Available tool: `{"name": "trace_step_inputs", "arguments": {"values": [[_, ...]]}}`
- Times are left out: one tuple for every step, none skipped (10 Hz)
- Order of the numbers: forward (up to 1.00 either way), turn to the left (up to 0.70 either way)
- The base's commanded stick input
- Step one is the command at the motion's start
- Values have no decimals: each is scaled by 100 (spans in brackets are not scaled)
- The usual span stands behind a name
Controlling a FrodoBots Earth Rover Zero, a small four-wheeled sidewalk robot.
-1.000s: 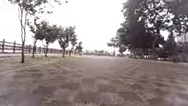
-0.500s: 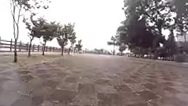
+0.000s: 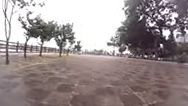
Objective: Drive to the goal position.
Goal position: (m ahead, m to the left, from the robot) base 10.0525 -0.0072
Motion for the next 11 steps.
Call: {"name": "trace_step_inputs", "arguments": {"values": [[100,0],[100,0],[100,0],[100,0],[100,0],[100,0],[100,0],[100,0],[100,0],[100,0],[100,0]]}}
